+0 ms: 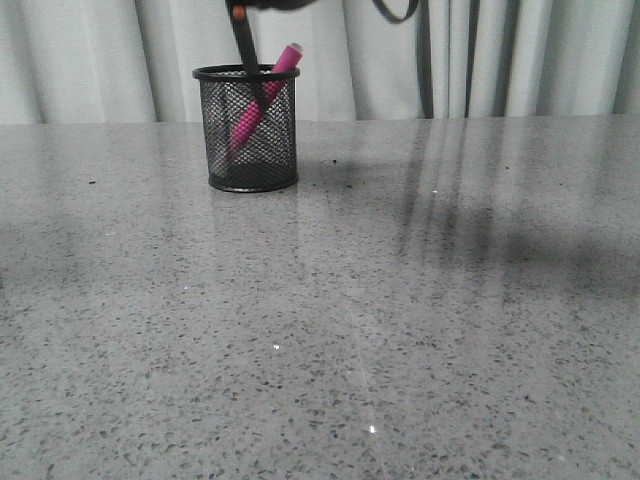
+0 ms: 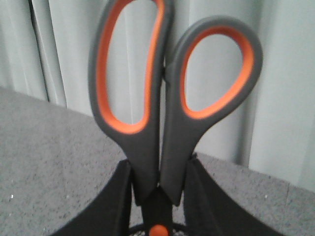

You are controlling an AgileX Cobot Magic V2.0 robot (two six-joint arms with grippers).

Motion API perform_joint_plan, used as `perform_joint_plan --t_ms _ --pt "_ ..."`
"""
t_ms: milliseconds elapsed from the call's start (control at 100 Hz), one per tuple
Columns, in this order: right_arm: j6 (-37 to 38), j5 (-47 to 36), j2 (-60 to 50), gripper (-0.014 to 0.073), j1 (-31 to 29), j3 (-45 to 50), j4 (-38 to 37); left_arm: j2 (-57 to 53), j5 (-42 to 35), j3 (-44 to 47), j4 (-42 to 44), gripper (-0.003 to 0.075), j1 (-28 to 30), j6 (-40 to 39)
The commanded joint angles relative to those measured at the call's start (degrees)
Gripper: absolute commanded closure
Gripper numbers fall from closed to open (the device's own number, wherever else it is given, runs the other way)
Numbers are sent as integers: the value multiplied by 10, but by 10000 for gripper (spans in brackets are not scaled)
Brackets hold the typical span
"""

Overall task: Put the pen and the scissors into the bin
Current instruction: 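Lower the scissors blade-first into the cup and open the right gripper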

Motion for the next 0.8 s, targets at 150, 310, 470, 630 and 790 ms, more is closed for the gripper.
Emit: perform_joint_plan --t_ms 150,310,470,630,790 --pt "-4 4 -27 670 -2 -20 -11 -5 -18 -16 -27 739 -5 -5" --pt "-4 21 -26 670 -2 -17 -11 -5 -18 -16 -27 739 -5 -5" --pt "-4 35 -19 670 -2 -17 -11 -5 -18 -16 -27 740 -5 -5" --pt "-4 35 -19 669 -2 -17 -12 -5 -18 -16 -27 739 -5 -5" --pt "-4 45 -19 594 -3 -17 -20 -5 -18 -16 -27 739 -5 -5"
